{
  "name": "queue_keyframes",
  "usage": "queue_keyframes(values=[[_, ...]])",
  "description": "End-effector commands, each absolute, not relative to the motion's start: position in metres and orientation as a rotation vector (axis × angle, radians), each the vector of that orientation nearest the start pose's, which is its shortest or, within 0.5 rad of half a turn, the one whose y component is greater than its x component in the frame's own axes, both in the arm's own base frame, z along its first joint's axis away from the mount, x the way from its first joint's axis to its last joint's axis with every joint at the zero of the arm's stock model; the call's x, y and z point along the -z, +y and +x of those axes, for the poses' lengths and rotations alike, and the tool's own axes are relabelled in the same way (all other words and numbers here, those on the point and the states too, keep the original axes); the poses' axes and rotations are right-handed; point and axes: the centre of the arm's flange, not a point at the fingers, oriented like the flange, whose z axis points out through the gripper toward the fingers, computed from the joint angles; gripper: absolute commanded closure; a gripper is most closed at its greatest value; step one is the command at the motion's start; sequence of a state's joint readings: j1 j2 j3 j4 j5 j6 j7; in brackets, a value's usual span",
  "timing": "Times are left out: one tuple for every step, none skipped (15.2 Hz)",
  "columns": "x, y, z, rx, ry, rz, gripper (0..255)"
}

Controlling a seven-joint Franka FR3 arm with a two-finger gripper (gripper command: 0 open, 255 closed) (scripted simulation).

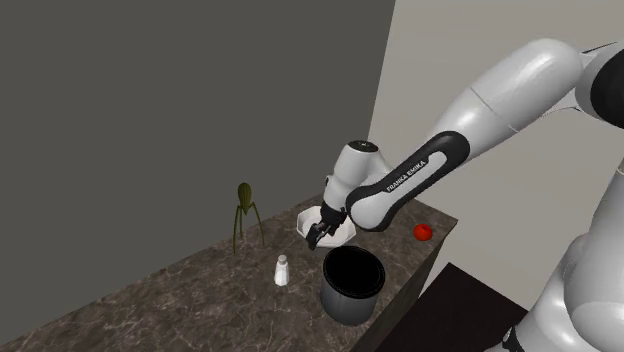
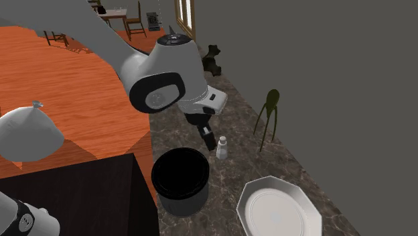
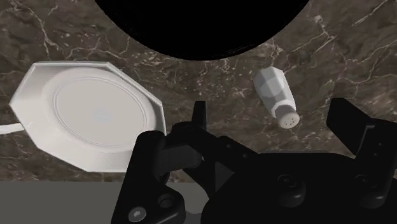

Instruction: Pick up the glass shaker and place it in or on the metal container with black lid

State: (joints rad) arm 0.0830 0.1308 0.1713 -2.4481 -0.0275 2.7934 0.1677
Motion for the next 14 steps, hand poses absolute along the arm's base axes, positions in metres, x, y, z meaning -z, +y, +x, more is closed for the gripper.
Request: queue_keyframes(values=[[-0.25, 0.14, 0.501, 0.331, -0.16, -3.049, 0], [-0.24, 0.145, 0.507, 0.335, -0.158, -3.042, 0], [-0.23, 0.15, 0.514, 0.338, -0.156, -3.034, 0], [-0.22, 0.155, 0.52, 0.341, -0.153, -3.027, 0], [-0.211, 0.16, 0.526, 0.344, -0.151, -3.019, 0], [-0.201, 0.166, 0.533, 0.348, -0.149, -3.012, 0], [-0.191, 0.171, 0.539, 0.351, -0.147, -3.004, 0], [-0.182, 0.176, 0.545, 0.354, -0.145, -2.997, 0], [-0.172, 0.182, 0.552, 0.357, -0.142, -2.989, 0], [-0.167, 0.185, 0.555, 0.359, -0.141, -2.985, 0], [-0.162, 0.186, 0.557, 0.359, -0.141, -2.985, 0], [-0.157, 0.186, 0.558, 0.359, -0.141, -2.985, 0], [-0.152, 0.187, 0.559, 0.359, -0.141, -2.985, 0], [-0.147, 0.188, 0.56, 0.359, -0.141, -2.985, 0]])
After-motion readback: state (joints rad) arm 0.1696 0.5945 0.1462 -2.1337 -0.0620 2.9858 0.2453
